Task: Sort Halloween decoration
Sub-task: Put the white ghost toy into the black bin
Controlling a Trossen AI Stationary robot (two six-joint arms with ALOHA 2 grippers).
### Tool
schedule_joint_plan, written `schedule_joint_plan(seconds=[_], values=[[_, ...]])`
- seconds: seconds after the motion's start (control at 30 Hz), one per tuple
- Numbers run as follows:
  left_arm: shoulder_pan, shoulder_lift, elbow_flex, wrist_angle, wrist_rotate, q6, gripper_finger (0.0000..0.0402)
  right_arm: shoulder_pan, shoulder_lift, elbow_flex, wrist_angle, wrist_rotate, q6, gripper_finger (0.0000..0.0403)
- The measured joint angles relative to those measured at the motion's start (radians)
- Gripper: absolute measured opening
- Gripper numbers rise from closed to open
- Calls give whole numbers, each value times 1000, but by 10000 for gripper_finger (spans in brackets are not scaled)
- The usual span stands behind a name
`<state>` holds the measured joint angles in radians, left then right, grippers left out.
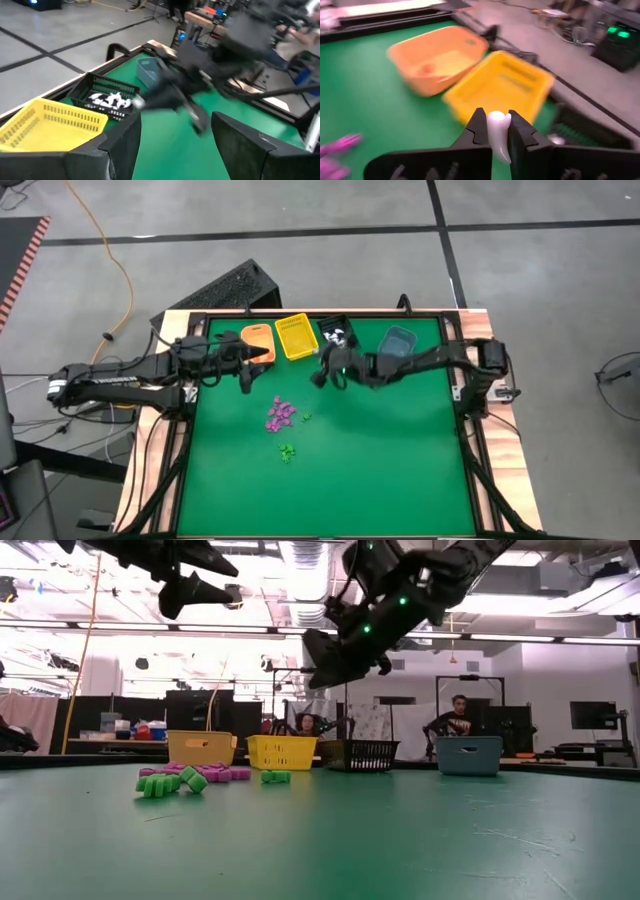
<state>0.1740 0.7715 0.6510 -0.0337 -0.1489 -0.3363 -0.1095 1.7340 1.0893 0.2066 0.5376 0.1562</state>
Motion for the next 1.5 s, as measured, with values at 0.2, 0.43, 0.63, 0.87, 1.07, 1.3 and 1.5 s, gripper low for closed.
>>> schedule_joint_plan(seconds=[0.2, 0.43, 0.63, 0.87, 1.07, 1.3, 1.5], values=[[73, 0, 0, 0, 181, 38, 232, -126, -7, 0, -25, -64, 55, 28], [164, 0, 0, 7, 346, 44, 232, -206, -7, 0, -104, -92, 74, 28], [208, 0, 0, 77, 344, -18, 232, -289, -7, 1, -178, -246, 72, 28], [212, 0, 0, 122, 253, -27, 232, -383, -2, 1, -217, -424, 31, 37], [212, 0, 0, 122, 212, -27, 232, -417, 16, 2, -243, -489, 23, 59], [212, 0, 0, 122, 213, -51, 231, -424, 22, 2, -276, -489, -23, 75], [212, 0, 0, 122, 213, -52, 232, -430, 22, 2, -281, -489, -25, 96]])
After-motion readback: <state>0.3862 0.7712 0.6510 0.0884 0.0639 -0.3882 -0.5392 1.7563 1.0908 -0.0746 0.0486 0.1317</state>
